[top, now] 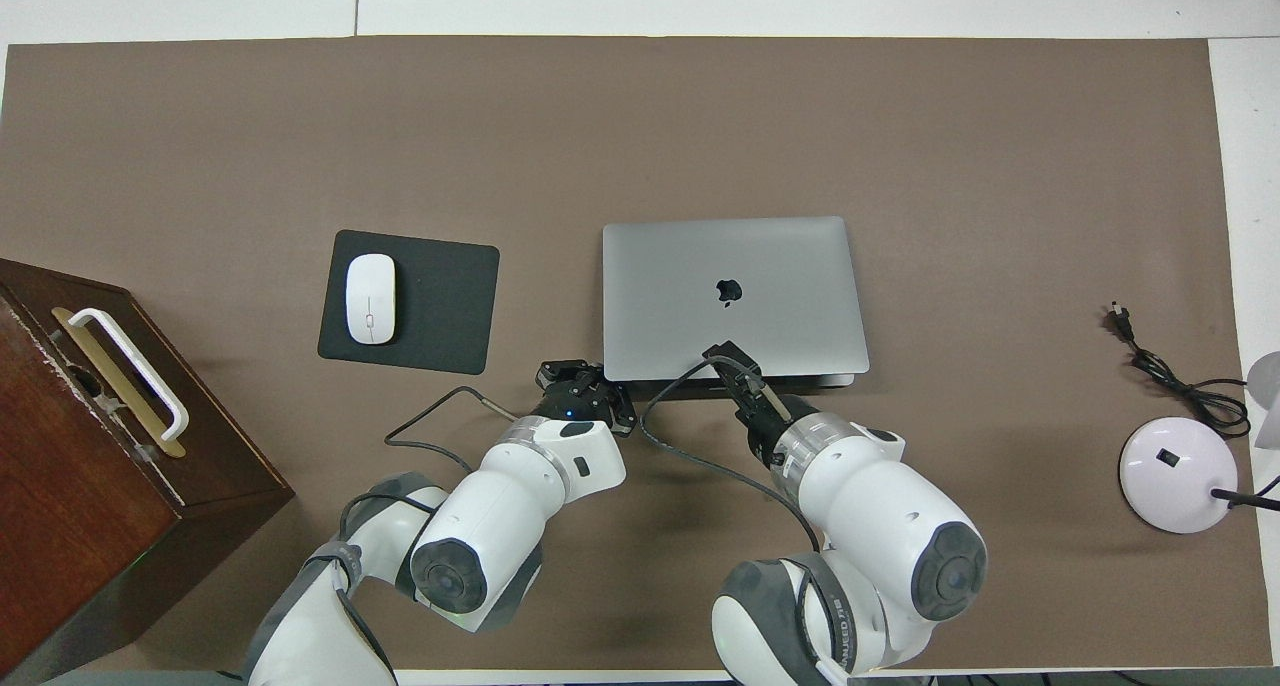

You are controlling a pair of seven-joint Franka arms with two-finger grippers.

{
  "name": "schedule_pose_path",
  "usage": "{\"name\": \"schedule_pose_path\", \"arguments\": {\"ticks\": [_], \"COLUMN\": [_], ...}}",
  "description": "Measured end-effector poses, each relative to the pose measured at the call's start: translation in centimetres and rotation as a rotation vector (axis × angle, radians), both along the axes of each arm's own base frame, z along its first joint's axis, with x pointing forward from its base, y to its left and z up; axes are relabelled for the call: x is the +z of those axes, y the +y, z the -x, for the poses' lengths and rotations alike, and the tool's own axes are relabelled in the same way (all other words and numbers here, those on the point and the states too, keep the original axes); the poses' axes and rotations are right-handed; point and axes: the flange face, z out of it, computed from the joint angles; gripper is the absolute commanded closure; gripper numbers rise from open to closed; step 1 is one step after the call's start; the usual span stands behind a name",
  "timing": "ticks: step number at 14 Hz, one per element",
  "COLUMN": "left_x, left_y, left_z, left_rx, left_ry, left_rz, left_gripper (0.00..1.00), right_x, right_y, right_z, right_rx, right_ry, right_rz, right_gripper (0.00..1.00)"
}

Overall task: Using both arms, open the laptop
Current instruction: 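Slide the right gripper under the laptop lid's front edge, then lift the laptop lid upward with the right gripper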

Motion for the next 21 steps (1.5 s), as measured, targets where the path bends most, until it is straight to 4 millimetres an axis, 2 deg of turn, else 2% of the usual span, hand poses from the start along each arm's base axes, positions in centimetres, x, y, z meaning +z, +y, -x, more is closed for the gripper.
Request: {"name": "schedule_pose_path", "arguments": {"ticks": [12,18,21], "left_x": [0.0,0.0,0.0], "left_y": [0.0,0.0,0.0], "left_z": [0.0,0.0,0.0], "left_rx": [0.0,0.0,0.0], "left_ry": [0.0,0.0,-0.001], "left_rz": [0.0,0.0,0.0], "left_gripper": [1.0,1.0,1.0], "right_x": [1.0,0.0,0.3], "right_y": [0.2,0.2,0.6], "right_z": [-2.2,-3.4,-3.9], "right_rx": [-0.019,-0.018,-0.019], "right_ry": [-0.026,-0.02,-0.028], "right_rz": [-0.017,-0.003,-0.01], "right_gripper": [0.0,0.0,0.0]}}
